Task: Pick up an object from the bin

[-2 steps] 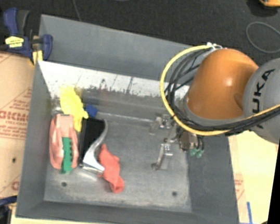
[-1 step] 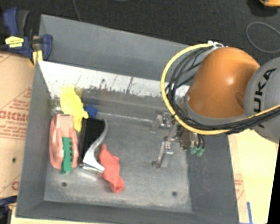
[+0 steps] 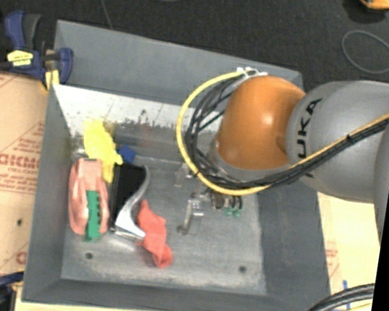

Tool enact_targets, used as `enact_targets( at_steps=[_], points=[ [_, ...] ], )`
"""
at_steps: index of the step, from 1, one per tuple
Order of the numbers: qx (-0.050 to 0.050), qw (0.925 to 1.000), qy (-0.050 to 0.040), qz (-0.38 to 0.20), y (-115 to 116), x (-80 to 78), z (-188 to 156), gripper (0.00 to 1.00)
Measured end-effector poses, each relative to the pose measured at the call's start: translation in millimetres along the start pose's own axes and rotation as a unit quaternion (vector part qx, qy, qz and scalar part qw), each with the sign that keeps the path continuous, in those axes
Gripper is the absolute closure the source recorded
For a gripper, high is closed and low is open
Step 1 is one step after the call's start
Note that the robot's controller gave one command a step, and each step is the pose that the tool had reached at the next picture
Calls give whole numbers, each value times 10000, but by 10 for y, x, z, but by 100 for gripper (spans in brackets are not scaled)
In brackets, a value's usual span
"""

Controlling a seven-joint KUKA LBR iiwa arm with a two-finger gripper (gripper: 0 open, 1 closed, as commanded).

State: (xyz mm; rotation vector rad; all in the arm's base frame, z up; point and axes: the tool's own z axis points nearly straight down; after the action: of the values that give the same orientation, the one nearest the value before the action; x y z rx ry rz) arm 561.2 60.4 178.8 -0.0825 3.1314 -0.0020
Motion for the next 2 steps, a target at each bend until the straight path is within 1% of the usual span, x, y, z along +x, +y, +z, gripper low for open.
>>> enact_targets(
  at_steps=[1, 2],
  points=[
    [-12, 9998, 10, 201, 396, 333, 623, 0],
    [45, 9990, 160, -408, 598, 38, 1118, 100]
  ],
)
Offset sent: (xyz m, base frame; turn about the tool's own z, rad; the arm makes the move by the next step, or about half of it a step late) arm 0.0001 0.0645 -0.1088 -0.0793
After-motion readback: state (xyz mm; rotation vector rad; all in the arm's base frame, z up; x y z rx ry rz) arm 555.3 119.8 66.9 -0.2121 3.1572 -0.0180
